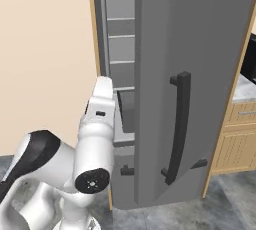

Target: Open the fridge, grab two sodas, and place both sodas inside the bowl with ice on the dining counter.

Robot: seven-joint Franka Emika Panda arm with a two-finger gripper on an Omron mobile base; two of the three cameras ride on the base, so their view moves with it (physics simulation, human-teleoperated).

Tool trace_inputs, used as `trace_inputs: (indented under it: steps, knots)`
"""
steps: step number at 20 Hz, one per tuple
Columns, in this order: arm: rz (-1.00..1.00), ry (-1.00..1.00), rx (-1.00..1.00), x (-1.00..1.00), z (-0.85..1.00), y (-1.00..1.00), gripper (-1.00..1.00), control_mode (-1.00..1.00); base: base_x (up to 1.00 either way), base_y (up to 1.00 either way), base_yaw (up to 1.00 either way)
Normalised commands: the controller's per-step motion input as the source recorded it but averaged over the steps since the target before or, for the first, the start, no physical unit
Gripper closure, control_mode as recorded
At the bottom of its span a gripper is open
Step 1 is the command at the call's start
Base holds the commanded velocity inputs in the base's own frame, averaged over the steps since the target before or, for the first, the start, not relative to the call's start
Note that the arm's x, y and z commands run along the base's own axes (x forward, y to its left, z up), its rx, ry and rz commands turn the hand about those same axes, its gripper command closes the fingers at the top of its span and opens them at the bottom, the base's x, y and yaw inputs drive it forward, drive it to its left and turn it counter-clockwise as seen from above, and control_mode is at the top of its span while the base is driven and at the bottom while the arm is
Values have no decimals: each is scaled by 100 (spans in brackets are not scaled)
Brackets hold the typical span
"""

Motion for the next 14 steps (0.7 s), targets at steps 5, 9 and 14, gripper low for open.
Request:
trace_inputs:
  steps: [5,9,14]
  knots:
    - [-40,7,-26,7,2,55,-100,-100,0,0,0]
    - [-42,10,-23,12,0,56,-100,-100,0,0,0]
    - [-41,10,-20,18,0,64,-100,-100,0,0,0]
